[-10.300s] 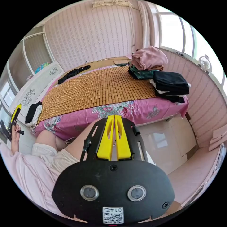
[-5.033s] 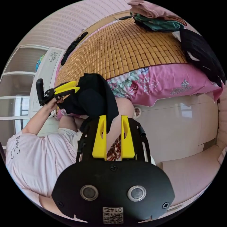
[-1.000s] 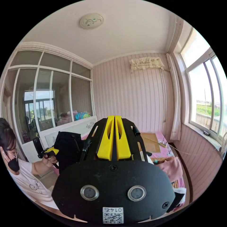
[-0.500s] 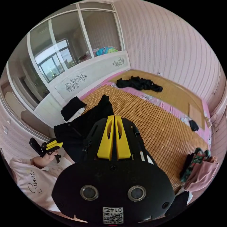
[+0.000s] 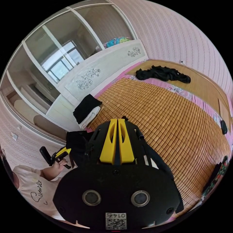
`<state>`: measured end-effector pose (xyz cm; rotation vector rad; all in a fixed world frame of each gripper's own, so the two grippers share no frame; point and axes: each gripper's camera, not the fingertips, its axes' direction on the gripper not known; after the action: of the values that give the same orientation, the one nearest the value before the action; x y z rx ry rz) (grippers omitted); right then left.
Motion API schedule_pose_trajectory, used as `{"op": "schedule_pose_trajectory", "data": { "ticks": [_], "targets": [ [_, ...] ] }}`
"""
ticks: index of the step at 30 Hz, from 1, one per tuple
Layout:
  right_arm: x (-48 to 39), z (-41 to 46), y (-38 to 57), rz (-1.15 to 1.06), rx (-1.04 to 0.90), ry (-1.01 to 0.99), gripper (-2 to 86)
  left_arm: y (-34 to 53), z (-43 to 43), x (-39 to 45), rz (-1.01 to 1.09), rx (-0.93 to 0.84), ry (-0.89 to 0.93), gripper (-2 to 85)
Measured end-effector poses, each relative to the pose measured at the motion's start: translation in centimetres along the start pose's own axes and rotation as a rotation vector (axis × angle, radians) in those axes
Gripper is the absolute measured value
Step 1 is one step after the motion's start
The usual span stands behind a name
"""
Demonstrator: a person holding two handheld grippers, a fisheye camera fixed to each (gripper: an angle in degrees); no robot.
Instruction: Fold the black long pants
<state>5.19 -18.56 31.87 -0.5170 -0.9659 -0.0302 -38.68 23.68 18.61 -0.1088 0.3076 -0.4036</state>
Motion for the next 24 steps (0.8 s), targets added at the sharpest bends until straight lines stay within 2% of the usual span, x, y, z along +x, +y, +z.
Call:
{"op": "schedule_pose_trajectory", "data": {
  "ticks": [1, 4, 5, 8, 12, 15, 17, 20, 24],
  "targets": [
    [-0.9, 0.7, -1.2, -0.023, 0.076, -0.048, 0.3, -0.5, -0.2, -0.9, -0.032, 0.023, -0.041, 4.3],
    [-1.3, 5.5, -2.6, 0.009, -0.049, -0.120, 1.8, -0.2, 0.4, -4.1, -0.087, -0.012, -0.193, 5.4],
    [-1.0, 7.2, -1.8, 0.019, -0.105, -0.153, 3.9, 0.5, 1.0, -5.5, -0.085, -0.046, -0.310, 5.5],
    [0.6, 8.7, 3.5, 0.017, -0.144, -0.167, 5.7, 2.3, 2.2, -9.1, -0.163, -0.208, -0.424, 5.2],
    [4.8, 7.9, 13.8, 0.082, -0.251, -0.086, 5.5, 3.6, 1.5, -9.8, -0.202, -0.216, -0.353, 3.1],
    [9.2, 5.1, 24.0, 0.284, -0.332, -0.009, 4.1, 3.5, 1.8, -8.6, -0.135, -0.240, -0.339, 0.9],
    [11.6, 1.5, 32.3, 0.509, -0.320, 0.041, 3.5, 2.9, 2.4, -7.2, -0.070, -0.237, -0.287, 0.5],
    [12.4, -3.7, 41.4, 0.785, -0.194, 0.162, 3.2, 1.6, 4.0, -4.5, 0.056, -0.255, -0.231, 1.1],
    [11.4, -8.2, 48.3, 0.953, 0.091, 0.227, 3.4, 0.2, 6.5, -0.4, 0.219, -0.284, -0.141, 3.5]
  ]
}}
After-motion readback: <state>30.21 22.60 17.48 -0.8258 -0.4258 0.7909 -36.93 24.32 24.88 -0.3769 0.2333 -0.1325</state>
